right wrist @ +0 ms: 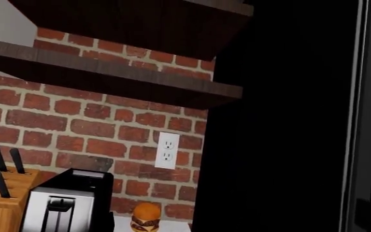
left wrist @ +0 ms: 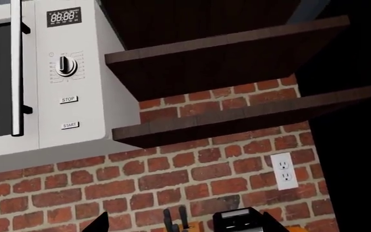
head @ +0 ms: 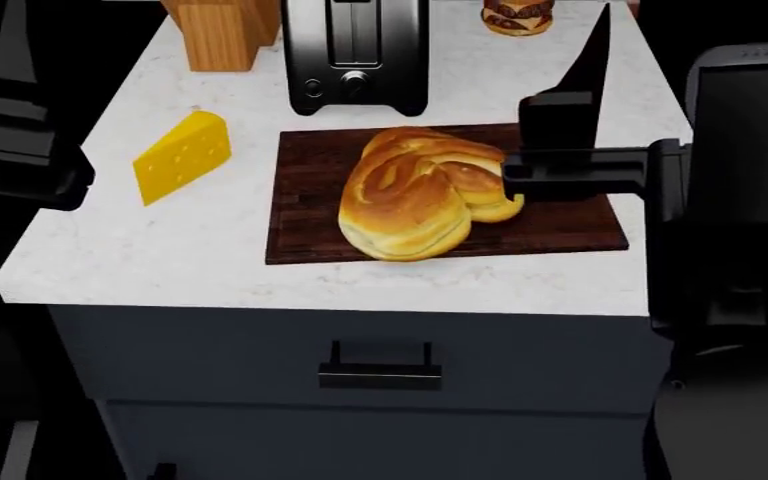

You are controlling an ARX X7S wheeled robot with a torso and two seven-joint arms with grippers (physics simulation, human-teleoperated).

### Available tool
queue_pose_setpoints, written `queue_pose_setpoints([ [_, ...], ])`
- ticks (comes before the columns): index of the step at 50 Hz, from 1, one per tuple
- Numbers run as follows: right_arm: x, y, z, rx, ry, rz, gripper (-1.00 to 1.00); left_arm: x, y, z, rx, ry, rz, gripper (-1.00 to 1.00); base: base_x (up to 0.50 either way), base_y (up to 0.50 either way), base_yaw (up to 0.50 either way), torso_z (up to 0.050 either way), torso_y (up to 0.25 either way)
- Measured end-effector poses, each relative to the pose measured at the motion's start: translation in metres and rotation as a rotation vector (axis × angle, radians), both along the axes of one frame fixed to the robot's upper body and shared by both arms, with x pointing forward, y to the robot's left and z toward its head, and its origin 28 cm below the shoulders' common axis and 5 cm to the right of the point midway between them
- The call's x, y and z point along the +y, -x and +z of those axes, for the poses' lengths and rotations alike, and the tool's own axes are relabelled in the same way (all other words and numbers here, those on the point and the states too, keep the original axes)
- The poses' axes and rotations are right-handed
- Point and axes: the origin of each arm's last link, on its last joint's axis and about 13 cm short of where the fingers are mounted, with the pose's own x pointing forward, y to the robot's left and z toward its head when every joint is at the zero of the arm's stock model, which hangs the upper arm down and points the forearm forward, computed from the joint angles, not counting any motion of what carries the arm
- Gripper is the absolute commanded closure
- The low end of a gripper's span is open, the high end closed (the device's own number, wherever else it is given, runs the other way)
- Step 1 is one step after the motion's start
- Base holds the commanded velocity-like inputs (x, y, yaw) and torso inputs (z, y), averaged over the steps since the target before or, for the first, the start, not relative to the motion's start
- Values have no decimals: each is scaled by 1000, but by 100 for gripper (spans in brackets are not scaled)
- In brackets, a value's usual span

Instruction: Pick up the wedge of cheese and place it on the slice of bread to prepare a simple cheese on bread dish.

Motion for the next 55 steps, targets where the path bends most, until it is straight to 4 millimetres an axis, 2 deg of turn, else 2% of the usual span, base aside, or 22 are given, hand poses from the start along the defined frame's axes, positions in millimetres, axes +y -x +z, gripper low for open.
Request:
queue_pose_setpoints([
  [39, 1, -3, 4, 4, 24, -41, -100, -4, 3, 7, -19, -15, -9, -100, 0, 0, 0, 0, 0],
  [55, -3, -26, 18, -27, 56, -52, -100, 1, -24, 27, -52, -21, -9, -100, 0, 0, 0, 0, 0],
])
